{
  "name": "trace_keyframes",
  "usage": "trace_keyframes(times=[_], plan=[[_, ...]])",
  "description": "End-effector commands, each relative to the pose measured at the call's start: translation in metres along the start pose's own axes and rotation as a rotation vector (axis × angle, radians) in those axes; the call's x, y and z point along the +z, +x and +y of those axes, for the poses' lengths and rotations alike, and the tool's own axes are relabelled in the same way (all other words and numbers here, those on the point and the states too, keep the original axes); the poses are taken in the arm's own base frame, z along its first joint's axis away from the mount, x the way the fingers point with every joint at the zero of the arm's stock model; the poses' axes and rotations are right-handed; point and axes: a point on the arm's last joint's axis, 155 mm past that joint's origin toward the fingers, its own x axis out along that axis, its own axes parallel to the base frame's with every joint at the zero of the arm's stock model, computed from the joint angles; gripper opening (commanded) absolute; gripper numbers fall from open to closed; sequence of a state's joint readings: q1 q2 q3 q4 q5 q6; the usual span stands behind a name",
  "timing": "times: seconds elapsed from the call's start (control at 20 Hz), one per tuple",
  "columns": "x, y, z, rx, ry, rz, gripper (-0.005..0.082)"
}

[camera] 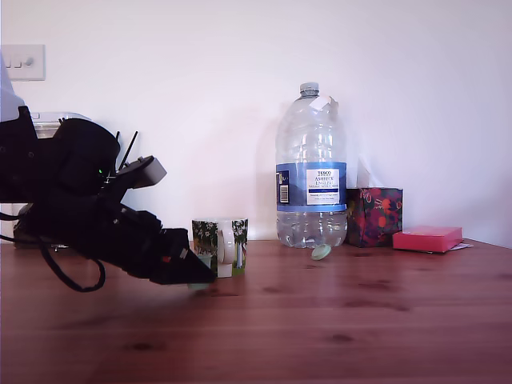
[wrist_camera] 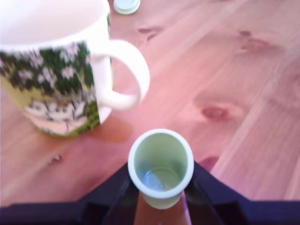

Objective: Pick up the coffee capsules from the table one by one and drop them inside the nearest coffee cup

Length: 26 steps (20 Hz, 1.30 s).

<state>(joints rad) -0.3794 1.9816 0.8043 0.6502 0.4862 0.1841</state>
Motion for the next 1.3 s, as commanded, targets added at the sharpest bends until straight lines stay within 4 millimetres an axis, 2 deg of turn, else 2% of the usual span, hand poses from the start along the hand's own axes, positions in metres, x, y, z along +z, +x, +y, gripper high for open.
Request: trace_keyframes(times=[0.0, 0.15, 0.3, 0.45, 0.65, 0.8, 1.25], plan=[[0.027, -0.006, -0.001, 0.000, 0.031, -0.058, 0.0092], [0.051, -0.010, -0.009, -0.028, 0.059, -0.107, 0.0092], [0.079, -0.015, -0.006, -0.015, 0.092, -0.164, 0.0092], [0.106, -0.016, 0.007, 0.029, 0.111, -0.203, 0.0092], [0.126, -0.013, 0.028, 0.107, 0.101, -0.168, 0.0092], [0.128, -0.007, 0.035, 0.124, 0.101, -0.130, 0.0092], [0.114, 0.019, 0.050, 0.109, 0.034, 0.029, 0.0093]])
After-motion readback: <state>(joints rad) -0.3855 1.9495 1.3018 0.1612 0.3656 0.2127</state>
